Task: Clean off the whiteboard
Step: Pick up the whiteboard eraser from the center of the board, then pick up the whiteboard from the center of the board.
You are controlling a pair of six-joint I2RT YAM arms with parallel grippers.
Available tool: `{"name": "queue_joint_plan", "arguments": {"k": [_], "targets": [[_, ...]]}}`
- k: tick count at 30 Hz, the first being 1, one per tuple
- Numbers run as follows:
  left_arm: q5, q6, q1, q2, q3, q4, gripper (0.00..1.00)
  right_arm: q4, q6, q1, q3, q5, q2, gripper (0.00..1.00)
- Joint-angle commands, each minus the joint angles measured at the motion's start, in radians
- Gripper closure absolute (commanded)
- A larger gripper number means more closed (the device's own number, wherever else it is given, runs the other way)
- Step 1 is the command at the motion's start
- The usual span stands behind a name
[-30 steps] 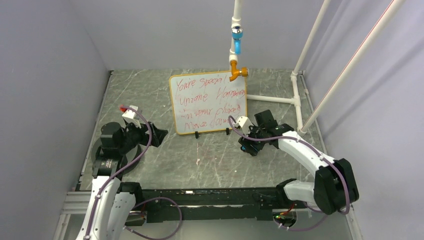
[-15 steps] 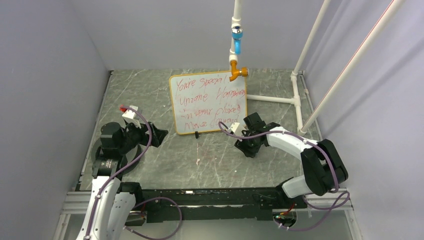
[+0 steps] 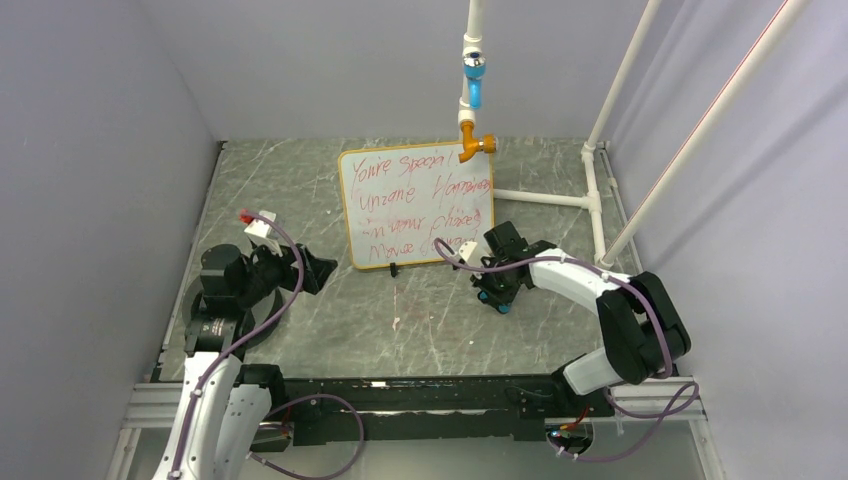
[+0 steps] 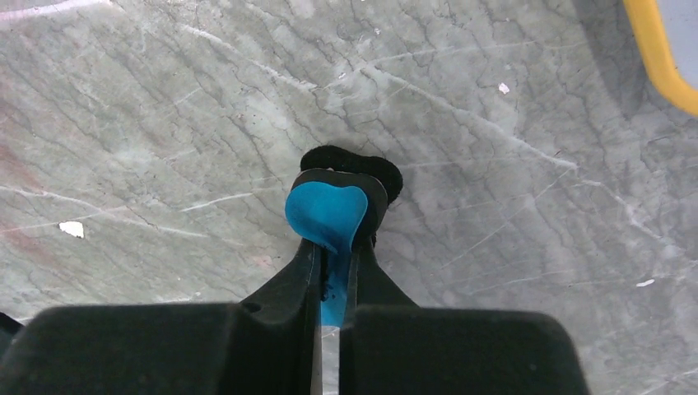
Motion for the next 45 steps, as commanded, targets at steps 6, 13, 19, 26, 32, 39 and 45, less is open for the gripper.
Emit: {"name": "queue_joint_plan", "arguments": {"k": [6, 13, 19, 26, 32, 39, 45], "targets": [[0.032, -0.054, 0.007, -0.03, -0.082, 0.254, 0.01, -0.061, -0.038, 0.0, 0.075, -0.18, -0.183, 1.0], [-0.017, -0.121, 0.007, 0.131, -0.03, 0.412, 0.01, -0.083, -0.014, -0.079, 0.139, -0.421, -0.397, 1.0], [0.016, -0.098, 0.007, 0.371, 0.019, 0.504, 0.01, -0.084, 0.006, -0.252, 0.111, -0.644, -0.476, 1.0], [0.091, -0.031, 0.007, 0.619, 0.052, 0.614, 0.06, -0.096, 0.005, -0.259, 0.106, -0.642, -0.465, 1.0], [0.301, -0.098, 0.007, 0.892, 0.101, 0.883, 0.14, -0.104, -0.008, -0.258, 0.101, -0.635, -0.459, 1.0], [0.407, -0.175, 0.007, 1.087, 0.163, 1.047, 0.32, -0.105, -0.017, -0.263, 0.099, -0.628, -0.463, 1.0], [0.476, -0.26, 0.002, 1.188, 0.198, 1.188, 0.53, -0.11, -0.026, -0.264, 0.101, -0.624, -0.446, 1.0]]}}
